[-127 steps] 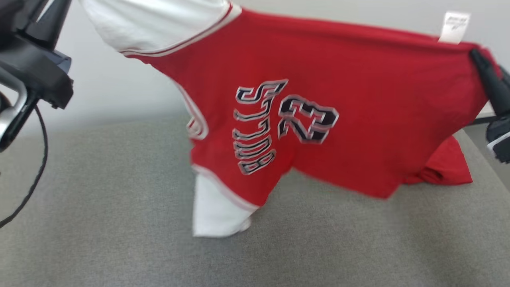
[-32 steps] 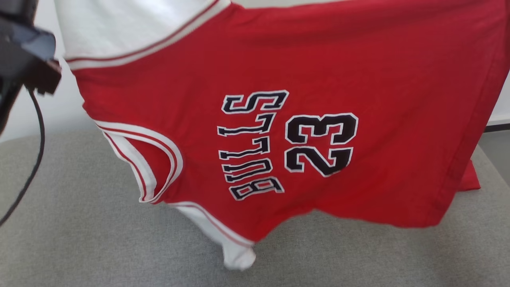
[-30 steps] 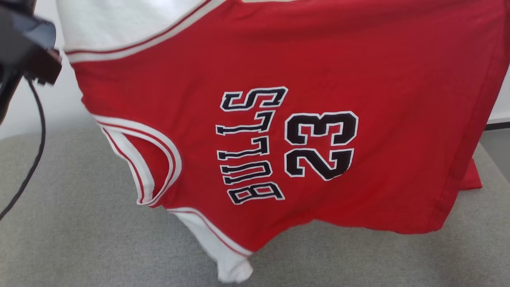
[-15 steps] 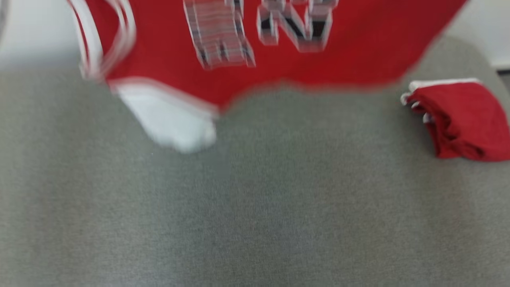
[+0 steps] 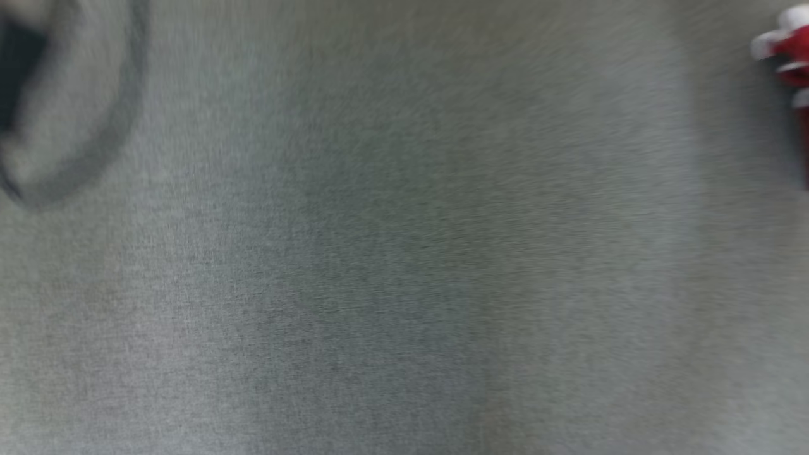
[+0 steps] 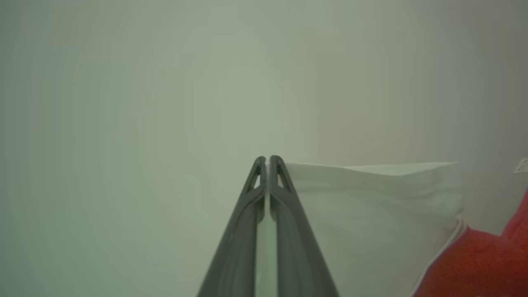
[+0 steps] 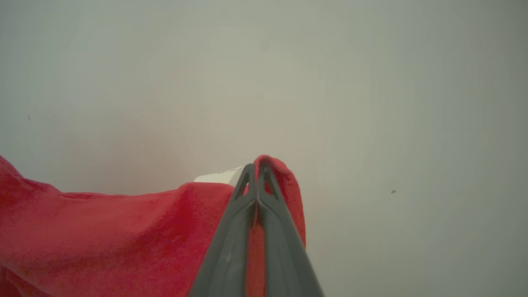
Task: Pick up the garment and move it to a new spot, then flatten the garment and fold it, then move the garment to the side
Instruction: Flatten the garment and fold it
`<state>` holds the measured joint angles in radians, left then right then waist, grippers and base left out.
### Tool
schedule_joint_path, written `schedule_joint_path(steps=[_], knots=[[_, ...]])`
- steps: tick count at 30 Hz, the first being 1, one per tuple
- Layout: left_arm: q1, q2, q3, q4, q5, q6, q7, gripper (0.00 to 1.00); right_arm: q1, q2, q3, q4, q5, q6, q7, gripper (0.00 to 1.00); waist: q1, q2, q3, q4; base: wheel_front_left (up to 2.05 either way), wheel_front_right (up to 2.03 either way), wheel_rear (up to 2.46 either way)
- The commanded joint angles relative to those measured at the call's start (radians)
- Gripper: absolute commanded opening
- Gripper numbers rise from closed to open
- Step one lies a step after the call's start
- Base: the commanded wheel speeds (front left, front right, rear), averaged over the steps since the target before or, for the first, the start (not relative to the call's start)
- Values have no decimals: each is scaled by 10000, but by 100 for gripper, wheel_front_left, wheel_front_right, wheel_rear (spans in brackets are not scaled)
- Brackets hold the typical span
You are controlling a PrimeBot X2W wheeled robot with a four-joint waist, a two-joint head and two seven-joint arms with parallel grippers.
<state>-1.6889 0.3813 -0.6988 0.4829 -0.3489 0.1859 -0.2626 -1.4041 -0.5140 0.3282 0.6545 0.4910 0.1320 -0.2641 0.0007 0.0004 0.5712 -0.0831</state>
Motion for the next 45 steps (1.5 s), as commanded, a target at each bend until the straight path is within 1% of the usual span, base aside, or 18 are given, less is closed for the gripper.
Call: schedule_joint_path(steps=[1,3,7,10,12,15,19,21,24,25,27,30,33,34,36,40,42,45], knots=[[795,-56,329,-703,230,-18,-14,0,529,78,-338,-181,-197,-19,-7,0,-7,-4,1253,732,0,0,0],[2030,-47,685,-1468,404,-255,-16,0,1314,224,-810,-453,-343,-19,-7,0,-7,-4,1145,814,0,0,0],[4334,128,1323,-2929,753,-666,-18,0,2997,347,-1276,-1406,-473,-19,-7,0,-7,-4,729,867,0,0,0],[6195,306,1747,-3876,844,-945,-17,0,4407,418,-1733,-2236,-610,-20,-7,0,-7,-4,121,813,0,0,0],[7416,573,2033,-4331,854,-1162,-18,0,5285,538,-1937,-2711,-693,-20,-6,0,-7,-4,-329,730,0,0,0],[9402,828,2477,-4902,868,-1233,-17,0,6609,701,-2103,-3391,-974,-20,-6,0,-7,-4,-1018,572,0,0,0],[11841,1083,3121,-5480,990,-985,-18,0,8228,727,-2363,-4077,-1556,-20,-5,0,-7,-4,-1930,423,0,0,0],[12962,1021,3507,-5745,957,-809,-19,0,9001,818,-2545,-4230,-1737,-20,-6,0,-7,-4,-2358,375,0,0,0],[14384,792,3906,-6286,831,-792,-18,0,9946,911,-2963,-4467,-1808,-20,-7,0,-7,-4,-2868,349,0,0,0],[14384,792,3906,-6286,831,-792,-18,0,9946,911,-2963,-4467,-1808,-20,-7,0,-7,-4,-2868,349,0,0,0],[15163,668,4023,-6602,832,-918,-18,0,10538,988,-3290,-4724,-1798,-20,-7,0,-7,-4,-3184,362,0,0,0],[16112,464,4053,-7024,694,-1255,-17,0,11464,1104,-3759,-5098,-1799,-20,-5,0,-7,-4,-3632,427,0,0,0],[16940,434,4032,-7298,691,-1487,-18,0,12343,1184,-4154,-5518,-1851,-20,-7,0,-7,-4,-3997,493,0,0,0],[17436,450,3959,-7457,578,-1602,-18,0,12883,1267,-4343,-5736,-1828,-20,-7,0,-7,-4,-4186,506,0,0,0],[17899,558,3805,-7582,463,-1690,98,0,13362,1321,-4403,-5971,-1847,-20,-7,0,-7,-4,-4323,491,0,0,0],[18440,719,3513,-8020,250,-1823,722,0,14120,1240,-4560,-6164,-1915,-20,-7,0,-7,-4,-4443,458,0,0,0],[18531,743,3389,-8166,132,-1864,1058,0,14358,1155,-4455,-6185,-1957,-20,-7,0,-7,-4,-4456,424,0,0,0],[18319,617,3278,-8195,17,-1805,1435,0,14623,1115,-4204,-6039,-2074,-20,-7,0,-7,-4,-4426,322,0,0,0]])
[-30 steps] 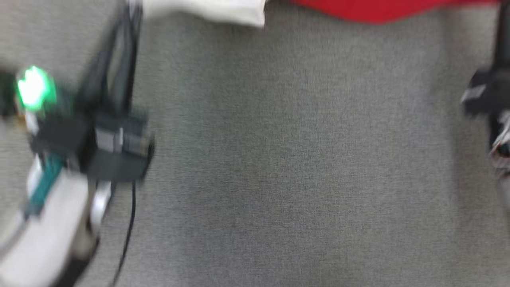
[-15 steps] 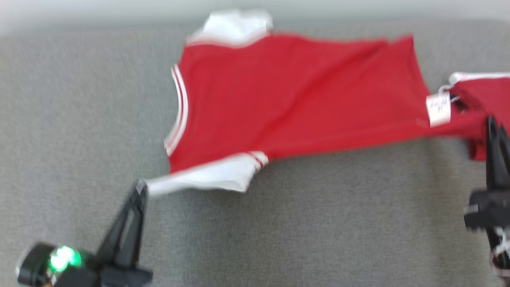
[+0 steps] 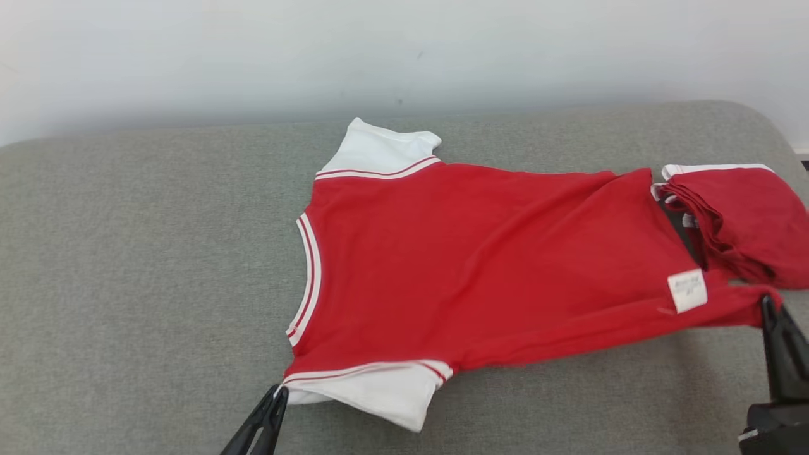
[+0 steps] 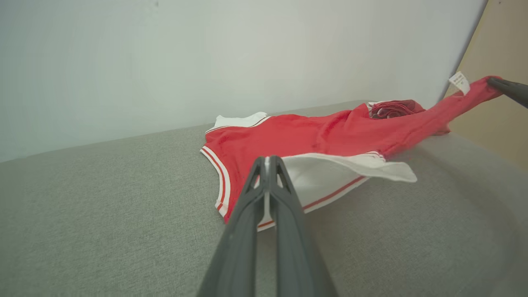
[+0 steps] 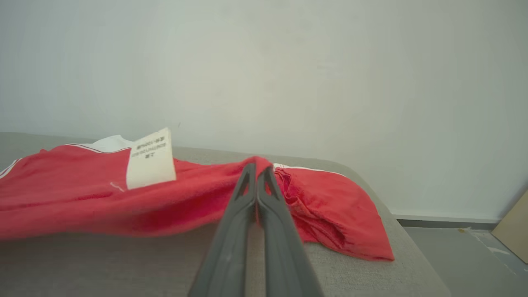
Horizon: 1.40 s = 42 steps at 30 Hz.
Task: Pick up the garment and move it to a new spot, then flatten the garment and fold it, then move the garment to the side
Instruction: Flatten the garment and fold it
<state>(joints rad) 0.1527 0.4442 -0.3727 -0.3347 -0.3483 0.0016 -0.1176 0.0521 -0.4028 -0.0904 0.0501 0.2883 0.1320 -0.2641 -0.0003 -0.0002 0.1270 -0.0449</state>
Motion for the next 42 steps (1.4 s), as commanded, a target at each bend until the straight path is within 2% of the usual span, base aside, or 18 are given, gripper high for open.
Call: schedule_joint_path(steps=[1,6,12,19,27,29,30,31,32,33,37,40,42], knots=[[-240,-73,1,40,10,71,67,0,75,24,20,99,-74,-20,-7,0,3,2,43,-92,0,0,0],[-1149,-491,-115,689,-102,72,293,0,-347,209,271,1009,-129,-20,-7,0,3,2,266,-224,0,0,0],[-3099,-879,-284,2214,90,-364,105,0,-1704,292,465,2525,40,-20,-7,0,3,2,746,-309,0,0,0],[-5725,-1153,-717,4744,769,-877,-585,0,-3395,606,541,3962,-233,-20,-7,0,3,2,1515,-404,0,0,0],[-7483,-1256,-847,6839,1603,-700,-1147,0,-4418,709,669,4553,-129,-20,-7,0,3,2,2235,-453,0,0,0],[-7804,-1298,-883,7295,1730,-614,-1271,0,-4613,716,729,4752,-109,-20,-7,4,3,2,2368,-457,0,0,0],[-7909,-1364,-884,7514,1763,-581,-1314,17,-4683,727,757,4861,-65,-20,-7,16,3,2,2405,-461,0,0,0],[-7993,-1414,-874,7714,1773,-555,-1362,35,-4730,735,786,4933,-48,-20,-7,33,3,2,2427,-466,0,0,0],[-8063,-1448,-854,7863,1775,-534,-1392,77,-4769,743,798,4973,-59,-20,-7,87,3,2,2440,-470,0,0,0],[-8108,-1485,-817,7995,1767,-466,-1406,100,-4780,755,788,4938,-40,-20,-7,100,3,2,2441,-469,0,0,0],[-7741,-1647,-483,7945,1555,-62,-1470,100,-4376,762,543,4402,109,-20,-7,100,3,2,2284,-457,0,0,0],[-7056,-1750,71,7280,1140,371,-1473,100,-3787,850,170,3759,131,-20,-7,100,3,2,2086,-463,0,0,0],[-6276,-1939,379,6709,573,442,-1461,100,-3322,922,-40,3425,178,-20,-6,100,3,2,1949,-474,0,0,0]])
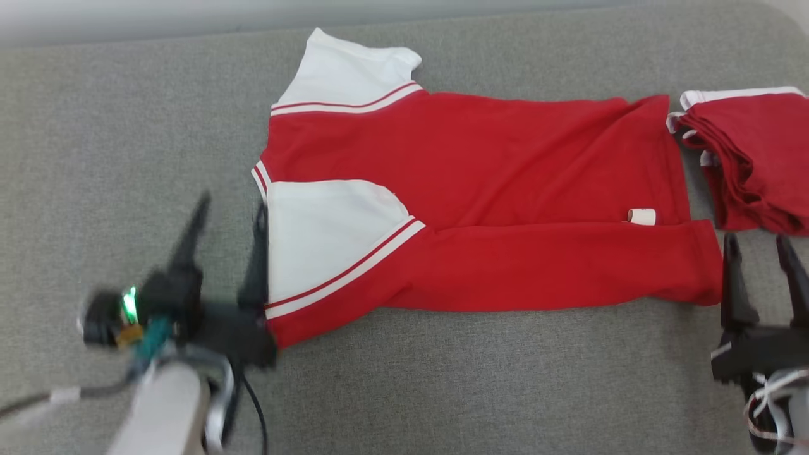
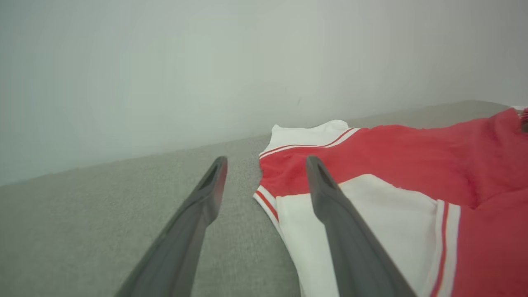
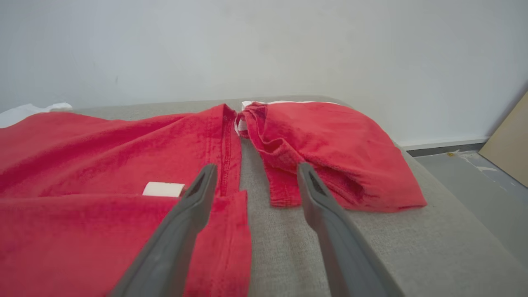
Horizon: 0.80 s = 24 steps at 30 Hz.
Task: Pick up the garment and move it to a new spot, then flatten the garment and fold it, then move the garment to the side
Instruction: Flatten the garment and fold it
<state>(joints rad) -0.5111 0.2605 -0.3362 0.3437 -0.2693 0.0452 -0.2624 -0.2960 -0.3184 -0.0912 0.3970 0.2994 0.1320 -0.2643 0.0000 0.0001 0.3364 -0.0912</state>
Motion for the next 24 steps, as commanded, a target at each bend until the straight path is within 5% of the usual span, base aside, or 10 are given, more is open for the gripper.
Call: schedule_joint_path(steps=[1,12,13,15,16,24], knots=[[773,-170,99,-324,-446,-41,9,100,384,110,-125,-142,89,-20,-5,100,0,-1,-201,-24,0,0,0],[3335,-394,51,-1827,-2076,341,2892,100,1272,295,162,-152,463,-20,-5,100,0,-1,-361,-79,0,0,0],[3340,-410,90,-1868,-2172,425,3038,86,1217,279,290,-114,515,-20,-5,100,0,-1,-340,-92,0,0,0],[3299,-409,147,-1903,-2273,525,3281,42,1078,257,557,65,696,-20,-5,100,0,-1,-308,-125,0,0,0],[3273,-423,177,-1942,-2315,584,3365,0,1014,247,738,233,858,-20,-4,100,0,-1,-300,-139,0,0,0],[3143,-177,376,-2391,-2542,595,3608,0,27,-28,2060,1737,2486,-20,-4,100,0,-1,-189,-121,0,0,0]])
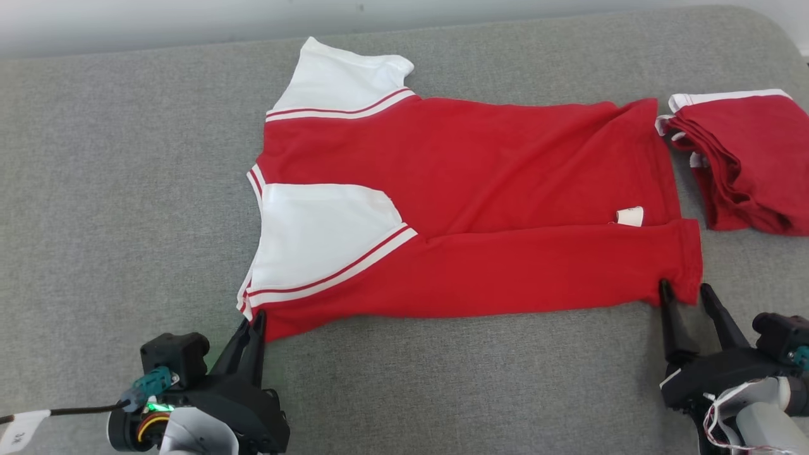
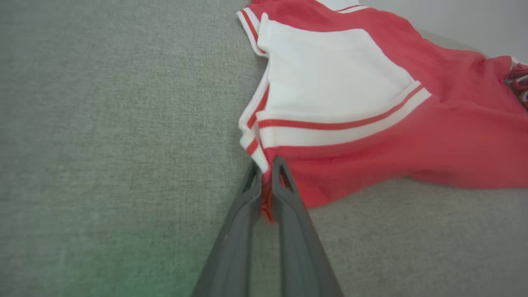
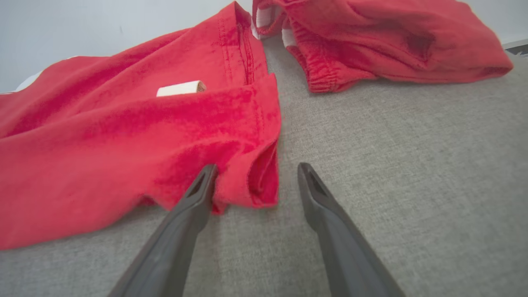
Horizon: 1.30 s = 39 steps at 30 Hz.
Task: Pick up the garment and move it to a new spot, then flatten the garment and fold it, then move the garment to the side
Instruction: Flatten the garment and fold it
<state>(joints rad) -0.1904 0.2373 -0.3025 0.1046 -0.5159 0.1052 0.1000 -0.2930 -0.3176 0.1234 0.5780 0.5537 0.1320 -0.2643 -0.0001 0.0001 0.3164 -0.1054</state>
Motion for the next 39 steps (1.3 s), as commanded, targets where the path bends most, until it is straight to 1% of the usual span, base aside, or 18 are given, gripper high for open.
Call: schedule_joint_path(steps=[1,4,6,7,11,13,21,26,29,34,37,39], knots=[[-63,82,55,-60,-81,-9,29,0,-121,-98,46,160,169,-20,-4,100,1,-1,21,48,0,0,0],[-102,156,69,-194,-87,-7,95,0,-362,-240,484,733,818,-20,-1,100,1,-1,37,161,0,0,0],[-128,191,113,-247,-111,-1,114,0,-403,-334,935,951,1243,-20,33,64,1,-1,31,223,0,0,0],[-121,205,105,-263,-125,-11,125,0,-405,-402,1151,960,1430,-20,39,0,1,-1,21,255,0,0,0],[12,257,182,-302,-221,-6,68,0,-190,-810,1780,778,2164,-20,42,0,1,-1,-124,354,0,0,0],[252,290,266,-333,-363,-24,-43,0,58,-1078,2046,370,2543,-20,19,0,1,-1,-339,509,0,0,0],[1296,266,307,-769,-658,163,-81,0,900,-1809,2466,-568,3225,-20,-5,0,1,-1,-1009,1265,0,0,0],[2141,119,183,-1226,-837,280,-35,0,1582,-2224,2670,-995,3555,-20,-3,0,1,-1,-1286,1661,0,0,0],[2595,84,99,-1486,-885,289,-106,0,2108,-2502,2496,-1308,3645,-20,-3,0,1,-1,-1391,1768,0,0,0],[3232,19,-163,-1518,-1093,72,-166,0,3235,-2800,1926,-1906,3700,-20,-5,0,1,-1,-1609,1725,0,0,0],[3628,4,-279,-1355,-1212,0,-182,0,3903,-2790,1609,-2178,3725,-20,-5,0,1,-1,-1751,1605,0,0,0],[3901,-8,-311,-1198,-1313,13,-125,0,4277,-2754,1586,-2285,3815,-20,-3,0,1,-1,-1854,1518,0,0,0]])
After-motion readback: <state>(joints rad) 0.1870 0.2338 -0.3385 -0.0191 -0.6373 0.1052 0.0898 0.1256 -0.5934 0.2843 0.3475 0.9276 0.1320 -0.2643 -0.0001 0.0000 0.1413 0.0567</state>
